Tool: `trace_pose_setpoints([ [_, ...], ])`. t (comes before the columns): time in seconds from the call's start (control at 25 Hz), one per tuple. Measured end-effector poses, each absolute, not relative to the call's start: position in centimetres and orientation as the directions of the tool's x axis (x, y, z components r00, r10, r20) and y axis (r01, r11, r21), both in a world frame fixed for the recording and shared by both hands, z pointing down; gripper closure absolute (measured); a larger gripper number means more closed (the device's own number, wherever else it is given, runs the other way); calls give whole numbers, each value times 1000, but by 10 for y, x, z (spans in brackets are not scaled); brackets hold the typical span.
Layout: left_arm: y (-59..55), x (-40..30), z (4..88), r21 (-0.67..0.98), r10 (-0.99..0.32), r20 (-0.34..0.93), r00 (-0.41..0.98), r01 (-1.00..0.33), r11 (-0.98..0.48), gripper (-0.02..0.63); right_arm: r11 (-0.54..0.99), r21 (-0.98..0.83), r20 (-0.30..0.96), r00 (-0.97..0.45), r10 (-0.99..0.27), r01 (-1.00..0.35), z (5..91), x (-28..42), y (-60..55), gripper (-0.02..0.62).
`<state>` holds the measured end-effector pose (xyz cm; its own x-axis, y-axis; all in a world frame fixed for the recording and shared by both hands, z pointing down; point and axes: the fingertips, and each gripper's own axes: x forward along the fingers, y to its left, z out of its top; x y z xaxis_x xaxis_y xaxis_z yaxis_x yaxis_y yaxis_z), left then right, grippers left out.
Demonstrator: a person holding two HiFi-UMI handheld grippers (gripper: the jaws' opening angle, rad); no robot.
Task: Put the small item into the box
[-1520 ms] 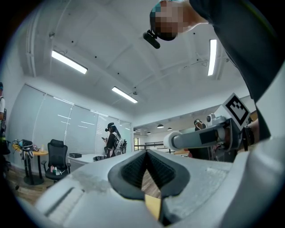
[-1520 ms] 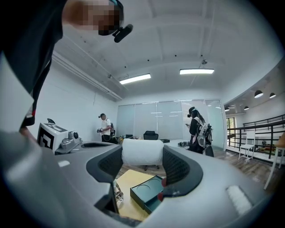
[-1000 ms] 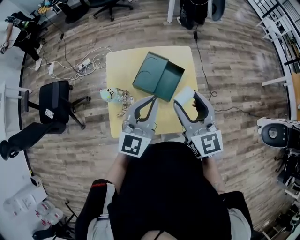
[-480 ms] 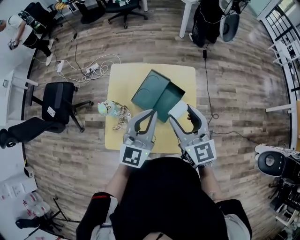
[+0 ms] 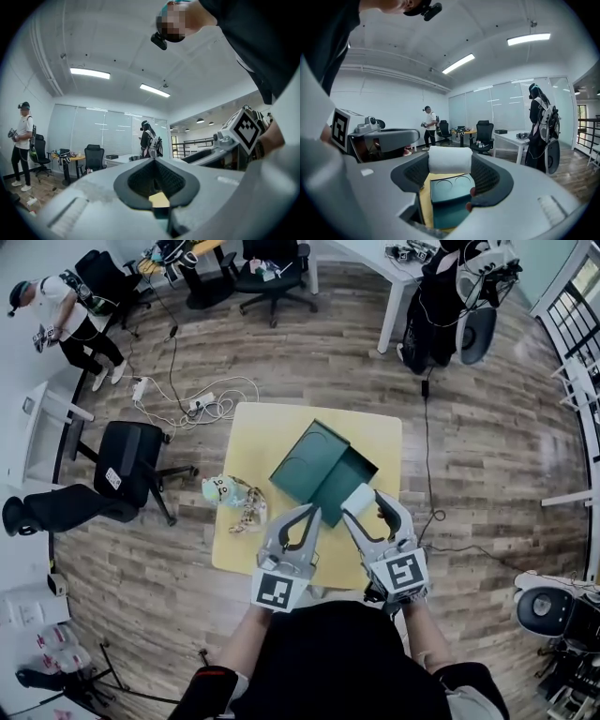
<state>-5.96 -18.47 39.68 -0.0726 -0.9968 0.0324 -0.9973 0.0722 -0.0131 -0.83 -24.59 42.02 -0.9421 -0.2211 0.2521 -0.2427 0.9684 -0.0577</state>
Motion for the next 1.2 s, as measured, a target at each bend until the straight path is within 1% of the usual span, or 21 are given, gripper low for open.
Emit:
trace_pose_setpoints([
  [0.24,-189,-70,407,-34,-998,46,-52,-998,50,604,974,-39,284,-937,-204,-224,448,-25,-253,318],
  [0.36,-195,-80,418,20,-996,77,-49,-998,51,604,972,-48,317,-926,-206,-232,455,-36,-256,318],
  [0.68,-221,-94,421,-73,-999,21,24,-997,-25,604,969,-26,387,-896,-219,-247,496,-50,-270,318],
  [0.96,-235,-107,449,-2,-997,73,23,-1000,-23,604,970,10,476,-852,-218,-242,537,-60,-281,318],
  [1.2,-246,-118,462,1,-995,94,32,-999,-32,604,977,37,557,-807,-195,-210,578,-66,-286,318],
])
